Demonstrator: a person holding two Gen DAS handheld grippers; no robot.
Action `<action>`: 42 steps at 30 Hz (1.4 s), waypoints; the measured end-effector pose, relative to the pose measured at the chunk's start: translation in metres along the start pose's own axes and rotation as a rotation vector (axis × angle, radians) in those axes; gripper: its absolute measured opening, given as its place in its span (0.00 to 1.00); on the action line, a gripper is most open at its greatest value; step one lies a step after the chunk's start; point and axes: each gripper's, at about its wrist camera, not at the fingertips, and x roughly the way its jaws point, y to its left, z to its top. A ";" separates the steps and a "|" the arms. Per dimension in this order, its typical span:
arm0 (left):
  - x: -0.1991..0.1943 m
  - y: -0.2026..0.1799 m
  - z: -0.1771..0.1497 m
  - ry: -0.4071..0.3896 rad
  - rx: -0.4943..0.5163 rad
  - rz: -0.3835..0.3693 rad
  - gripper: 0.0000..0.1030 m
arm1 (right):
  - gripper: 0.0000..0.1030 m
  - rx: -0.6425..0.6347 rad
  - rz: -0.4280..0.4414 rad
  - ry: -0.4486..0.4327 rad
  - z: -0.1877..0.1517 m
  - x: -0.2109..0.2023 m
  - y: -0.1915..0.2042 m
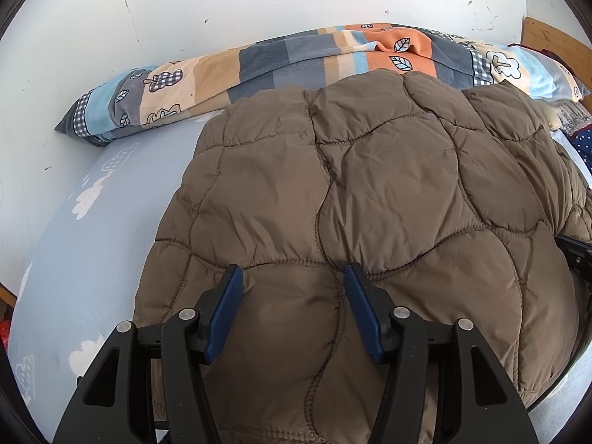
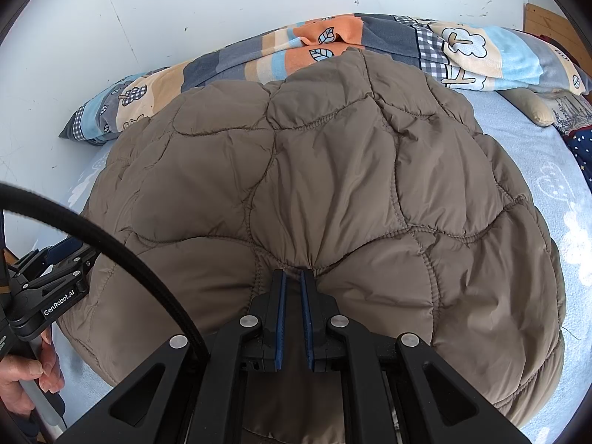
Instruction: Fold large clothes
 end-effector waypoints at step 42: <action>0.039 0.098 -0.006 0.213 -0.237 -0.107 0.64 | 0.38 0.303 -0.086 0.035 0.004 -0.041 -0.134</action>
